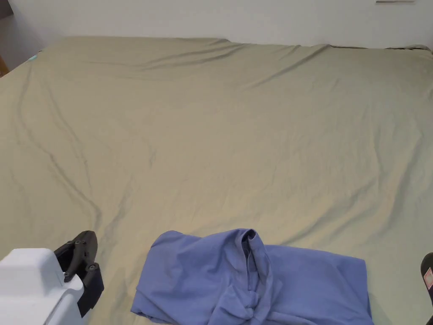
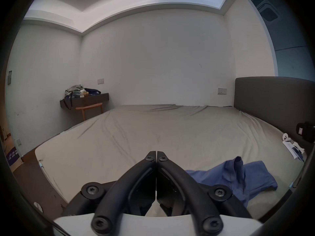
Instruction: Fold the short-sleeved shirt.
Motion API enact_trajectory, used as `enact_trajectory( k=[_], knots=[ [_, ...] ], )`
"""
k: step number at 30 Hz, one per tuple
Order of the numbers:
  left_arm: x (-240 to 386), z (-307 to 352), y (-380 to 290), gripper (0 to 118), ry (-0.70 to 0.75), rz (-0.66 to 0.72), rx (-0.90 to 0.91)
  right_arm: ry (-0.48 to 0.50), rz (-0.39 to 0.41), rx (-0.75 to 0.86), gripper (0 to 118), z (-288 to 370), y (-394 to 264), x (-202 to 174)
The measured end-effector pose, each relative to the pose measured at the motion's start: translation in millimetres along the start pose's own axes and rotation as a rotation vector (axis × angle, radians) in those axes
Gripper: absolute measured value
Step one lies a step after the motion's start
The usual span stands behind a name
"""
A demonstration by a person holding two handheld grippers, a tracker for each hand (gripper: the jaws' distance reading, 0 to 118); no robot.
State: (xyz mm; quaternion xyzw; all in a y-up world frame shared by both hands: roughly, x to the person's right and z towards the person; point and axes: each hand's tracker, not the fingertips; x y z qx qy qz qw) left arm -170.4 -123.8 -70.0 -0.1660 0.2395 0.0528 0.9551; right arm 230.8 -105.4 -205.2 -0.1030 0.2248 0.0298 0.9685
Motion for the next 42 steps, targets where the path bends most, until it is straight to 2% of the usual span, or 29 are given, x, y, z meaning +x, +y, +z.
enact_trajectory(
  k=[1,3,8,10,12,13,14,15,16,17,18,19,26,35,38,39,40,41,42],
  knots=[
    [-2.8,-6.6,2.3,0,-0.038,0.031,-0.042,-0.001,0.004,-0.001,3,0.0,0.2,-0.3],
    [-15.8,-29.1,8.2,0,-0.167,0.178,-0.165,-0.001,0.006,-0.005,3,-0.2,1.1,0.3],
    [-60.2,-113.2,9.4,0,-0.482,0.411,-0.600,-0.007,0.002,-0.008,3,1.1,1.8,2.7],
    [-74.0,-136.6,4.2,0,-0.521,0.457,-0.693,-0.009,0.000,-0.013,3,1.3,1.3,2.7],
    [-88.9,-156.1,-0.8,2,-0.636,0.548,-0.755,-0.013,0.002,-0.018,3,1.7,0.4,2.8],
    [-98.4,-166.5,-3.7,8,-0.685,0.612,-0.786,-0.014,0.002,-0.022,3,1.7,-0.1,2.6],
    [-98.0,-167.0,-5.6,20,-0.772,0.675,-0.821,-0.014,0.001,-0.025,3,1.6,-0.6,2.3],
    [-101.8,-171.4,-7.9,41,-0.808,0.692,-0.833,-0.014,0.001,-0.027,3,1.7,-0.8,2.6],
    [-103.7,-174.2,-8.6,79,-0.814,0.675,-0.844,-0.014,0.002,-0.030,3,1.4,-1.0,2.4],
    [-101.3,-172.9,-8.7,101,-0.827,0.617,-0.834,-0.015,0.006,-0.032,3,1.2,-0.9,2.0],
    [-97.7,-171.0,-9.3,115,-0.838,0.584,-0.840,-0.015,0.007,-0.033,3,0.9,-0.7,1.7],
    [-96.8,-172.8,-13.0,118,-0.859,0.563,-0.847,-0.014,0.006,-0.033,3,0.4,-0.1,2.0],
    [-89.5,-185.3,-35.4,118,-0.846,0.666,-0.876,-0.010,0.021,-0.036,3,-2.0,1.9,-0.9],
    [-60.8,-211.6,-56.5,118,-0.953,0.765,-0.924,-0.015,0.030,-0.054,3,-1.9,0.9,-1.1],
    [-46.3,-217.1,-54.9,112,-0.983,0.807,-0.919,-0.016,0.034,-0.054,3,-2.1,2.1,-1.9],
    [-41.6,-217.8,-54.7,108,-0.979,0.798,-0.927,-0.015,0.034,-0.052,3,-1.8,2.5,-1.7],
    [-39.0,-217.8,-54.2,97,-0.969,0.779,-0.937,-0.015,0.035,-0.051,3,-1.5,3.2,-1.8],
    [-39.8,-217.6,-53.8,79,-0.958,0.758,-0.942,-0.016,0.037,-0.049,3,-1.0,3.8,-2.0],
    [-43.7,-218.2,-55.5,44,-0.954,0.755,-0.948,-0.018,0.039,-0.047,3,-0.8,4.2,-1.9]
  ],
)
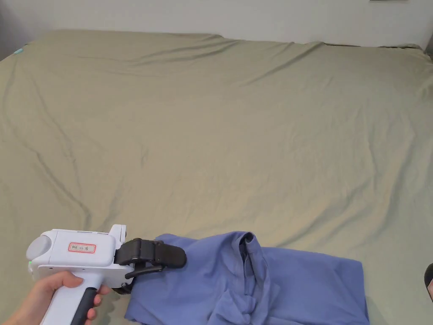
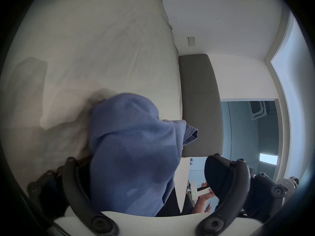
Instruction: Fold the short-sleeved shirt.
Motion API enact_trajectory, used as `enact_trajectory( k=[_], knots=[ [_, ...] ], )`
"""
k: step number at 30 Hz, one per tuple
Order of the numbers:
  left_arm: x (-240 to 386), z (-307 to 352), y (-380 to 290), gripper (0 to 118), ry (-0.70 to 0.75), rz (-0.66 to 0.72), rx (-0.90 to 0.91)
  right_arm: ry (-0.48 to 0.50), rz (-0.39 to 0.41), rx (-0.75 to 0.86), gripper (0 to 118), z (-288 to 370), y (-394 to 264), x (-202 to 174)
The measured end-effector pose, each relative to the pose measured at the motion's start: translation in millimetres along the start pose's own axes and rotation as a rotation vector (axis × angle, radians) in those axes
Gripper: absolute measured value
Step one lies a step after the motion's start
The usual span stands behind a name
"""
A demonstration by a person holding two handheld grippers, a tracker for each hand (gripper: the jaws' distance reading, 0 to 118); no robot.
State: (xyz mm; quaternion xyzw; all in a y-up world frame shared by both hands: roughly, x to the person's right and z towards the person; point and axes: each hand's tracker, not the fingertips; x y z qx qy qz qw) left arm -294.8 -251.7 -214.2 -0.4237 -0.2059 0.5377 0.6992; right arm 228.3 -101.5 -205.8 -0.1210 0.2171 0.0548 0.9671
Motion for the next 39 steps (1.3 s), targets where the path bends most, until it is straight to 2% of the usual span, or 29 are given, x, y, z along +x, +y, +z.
enact_trajectory(
  k=[1,4,7,12,17,24,29,34,36,39],
  knots=[
    [-1.3,4.0,1.0,13,0.007,0.005,-0.002,-0.001,0.001,0.000,3,0.0,0.2,0.2],
    [-9.7,11.2,1.1,13,0.131,0.005,0.011,0.000,-0.001,-0.002,3,-1.2,0.0,0.0],
    [-10.9,14.1,-0.6,13,0.053,0.047,0.024,0.005,0.005,-0.006,3,-1.5,-0.3,-1.9],
    [2.5,23.7,-6.6,13,0.067,-0.006,0.030,0.007,0.024,-0.008,3,-0.5,1.9,-2.8],
    [15.3,67.1,-8.7,12,0.068,-0.047,0.073,0.001,0.024,0.004,3,-1.0,6.6,-1.1],
    [15.8,160.0,-22.8,12,0.290,0.018,0.169,0.020,0.031,0.014,3,-4.1,8.8,-8.9],
    [14.2,198.8,-25.8,12,0.396,0.063,0.219,0.044,0.035,0.012,3,-7.9,8.9,-16.1],
    [26.4,191.2,-24.5,12,0.445,0.051,0.214,0.057,0.034,0.017,3,-8.5,9.5,-18.7],
    [41.4,178.8,-25.2,12,0.527,0.011,0.219,0.056,0.033,0.019,3,-7.3,9.4,-17.6],
    [82.0,148.3,-30.9,12,0.575,-0.064,0.215,0.052,0.027,0.018,3,-6.3,8.3,-14.4]
  ],
)
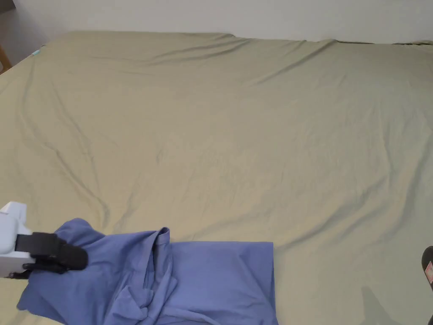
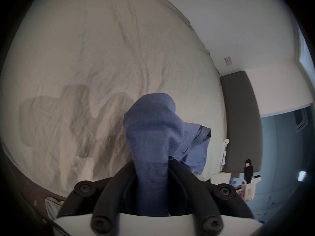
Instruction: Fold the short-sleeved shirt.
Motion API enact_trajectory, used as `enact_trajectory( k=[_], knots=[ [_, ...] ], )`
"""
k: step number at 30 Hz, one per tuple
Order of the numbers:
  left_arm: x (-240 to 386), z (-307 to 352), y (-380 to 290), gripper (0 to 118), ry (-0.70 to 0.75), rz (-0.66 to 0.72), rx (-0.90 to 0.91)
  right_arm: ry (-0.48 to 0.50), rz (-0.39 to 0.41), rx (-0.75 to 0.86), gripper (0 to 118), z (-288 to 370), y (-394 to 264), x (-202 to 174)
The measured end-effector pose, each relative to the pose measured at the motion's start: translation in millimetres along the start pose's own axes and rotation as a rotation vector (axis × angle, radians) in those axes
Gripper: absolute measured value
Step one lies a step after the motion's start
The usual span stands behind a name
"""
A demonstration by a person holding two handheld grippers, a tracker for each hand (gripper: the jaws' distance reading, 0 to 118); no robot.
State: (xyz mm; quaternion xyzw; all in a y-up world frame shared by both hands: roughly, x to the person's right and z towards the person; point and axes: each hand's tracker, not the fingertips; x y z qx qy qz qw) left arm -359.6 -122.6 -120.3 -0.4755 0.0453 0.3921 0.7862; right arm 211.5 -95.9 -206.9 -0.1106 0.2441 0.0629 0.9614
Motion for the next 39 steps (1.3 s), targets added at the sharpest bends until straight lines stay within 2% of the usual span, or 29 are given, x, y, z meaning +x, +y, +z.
enact_trajectory(
  k=[4,7,12,16,23,24,25,27,28,29,31,33,37,39],
  knots=[
    [59.5,-15.1,-1.3,12,-0.044,-0.023,-0.008,0.005,-0.015,0.000,3,1.3,-1.8,3.2],
    [100.9,-41.5,-6.5,12,-0.058,-0.100,-0.030,-0.002,-0.022,0.007,3,5.5,-3.1,6.0],
    [156.5,-108.9,-23.9,12,-0.033,-0.212,-0.081,-0.023,-0.044,0.007,3,12.0,-6.8,16.1],
    [184.7,-162.5,-36.0,12,-0.025,-0.244,-0.128,-0.046,-0.050,0.004,3,18.6,-8.5,25.2],
    [213.9,-223.6,-63.3,13,0.153,-0.386,-0.131,-0.079,-0.066,0.005,3,25.8,-11.7,34.5],
    [214.7,-227.3,-65.4,16,0.171,-0.406,-0.115,-0.081,-0.068,0.004,3,26.4,-12.3,34.8],
    [215.8,-232.3,-68.2,24,0.177,-0.420,-0.111,-0.082,-0.069,0.002,3,26.6,-12.9,34.9],
    [211.9,-229.7,-63.8,51,0.130,-0.394,-0.104,-0.081,-0.068,-0.003,3,26.4,-14.3,34.6],
    [210.8,-226.2,-62.8,71,0.062,-0.358,-0.113,-0.081,-0.068,-0.004,3,26.4,-14.7,34.3],
    [209.7,-222.5,-62.5,83,0.003,-0.322,-0.121,-0.079,-0.069,-0.006,3,26.3,-14.9,33.9],
    [204.2,-212.5,-58.9,89,-0.072,-0.275,-0.135,-0.075,-0.071,-0.005,3,26.4,-15.4,32.9],
    [206.0,-184.7,-70.3,96,-0.069,-0.296,-0.098,-0.073,-0.070,-0.004,3,26.4,-14.9,32.1],
    [196.5,-135.1,-76.9,96,-0.009,-0.384,0.092,-0.070,-0.070,-0.001,3,25.2,-14.1,31.3],
    [185.5,-108.7,-84.8,90,-0.005,-0.399,0.283,-0.068,-0.071,-0.001,3,23.4,-14.4,30.3]
  ],
)
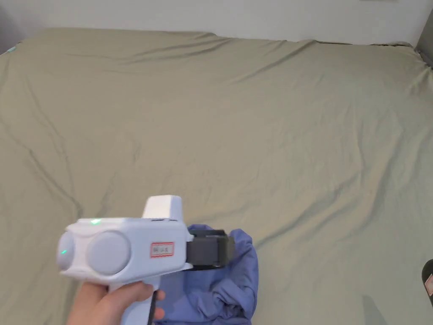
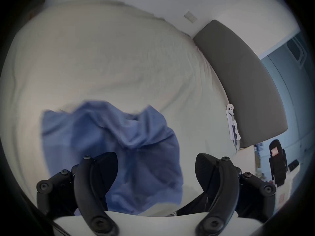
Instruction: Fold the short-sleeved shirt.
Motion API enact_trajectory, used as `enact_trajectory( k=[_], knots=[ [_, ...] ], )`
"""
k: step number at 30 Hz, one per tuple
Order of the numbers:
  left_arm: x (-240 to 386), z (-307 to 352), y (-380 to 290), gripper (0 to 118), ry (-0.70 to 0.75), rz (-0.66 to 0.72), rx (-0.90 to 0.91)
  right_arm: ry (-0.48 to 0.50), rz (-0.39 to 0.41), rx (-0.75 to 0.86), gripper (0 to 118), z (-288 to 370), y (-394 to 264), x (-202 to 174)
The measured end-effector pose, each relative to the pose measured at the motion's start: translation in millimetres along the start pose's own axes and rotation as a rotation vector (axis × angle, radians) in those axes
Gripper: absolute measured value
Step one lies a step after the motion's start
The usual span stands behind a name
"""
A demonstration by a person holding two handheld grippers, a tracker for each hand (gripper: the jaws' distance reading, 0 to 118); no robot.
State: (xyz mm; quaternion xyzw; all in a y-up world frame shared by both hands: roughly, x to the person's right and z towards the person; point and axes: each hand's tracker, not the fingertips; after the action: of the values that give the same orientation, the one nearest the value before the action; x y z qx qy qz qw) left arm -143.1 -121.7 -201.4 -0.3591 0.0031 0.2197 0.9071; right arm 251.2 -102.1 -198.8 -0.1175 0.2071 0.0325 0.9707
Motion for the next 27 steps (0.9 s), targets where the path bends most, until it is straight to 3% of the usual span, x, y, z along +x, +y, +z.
enact_trajectory(
  k=[2,3,4,5,7,10,15,18,22,27],
  knots=[
    [-5.7,18.6,-10.3,72,0.047,-0.051,0.147,0.006,-0.002,-0.004,3,-1.4,-0.6,-1.9],
    [-8.3,25.1,-16.5,55,0.067,-0.076,0.212,0.009,-0.001,-0.005,3,-2.3,-1.2,-3.1],
    [-10.3,31.5,-25.1,29,0.097,-0.111,0.301,0.012,0.003,-0.006,3,-2.8,-1.5,-5.0],
    [-11.9,37.5,-34.2,15,0.135,-0.142,0.382,0.016,0.005,-0.008,3,-3.1,-1.5,-6.6],
    [-9.8,42.6,-53.1,1,0.204,-0.169,0.451,0.023,0.006,-0.007,3,-3.1,-1.7,-8.5],
    [-8.5,48.7,-75.7,0,0.263,-0.189,0.571,0.027,0.013,-0.010,3,-3.3,-1.5,-9.9],
    [5.0,33.7,-94.0,0,0.249,-0.285,0.572,0.028,0.014,-0.011,3,-3.3,-1.0,-9.2],
    [17.3,-1.0,-90.4,0,0.209,-0.318,0.447,0.031,0.014,-0.010,3,-2.2,-0.6,-9.4],
    [32.1,-50.9,-86.6,0,0.155,-0.228,0.241,0.029,0.015,-0.010,3,-0.1,-0.9,-8.7],
    [43.4,-96.9,-93.8,0,0.081,-0.192,0.131,0.013,0.013,-0.013,3,3.1,-1.1,-2.5]
  ],
)
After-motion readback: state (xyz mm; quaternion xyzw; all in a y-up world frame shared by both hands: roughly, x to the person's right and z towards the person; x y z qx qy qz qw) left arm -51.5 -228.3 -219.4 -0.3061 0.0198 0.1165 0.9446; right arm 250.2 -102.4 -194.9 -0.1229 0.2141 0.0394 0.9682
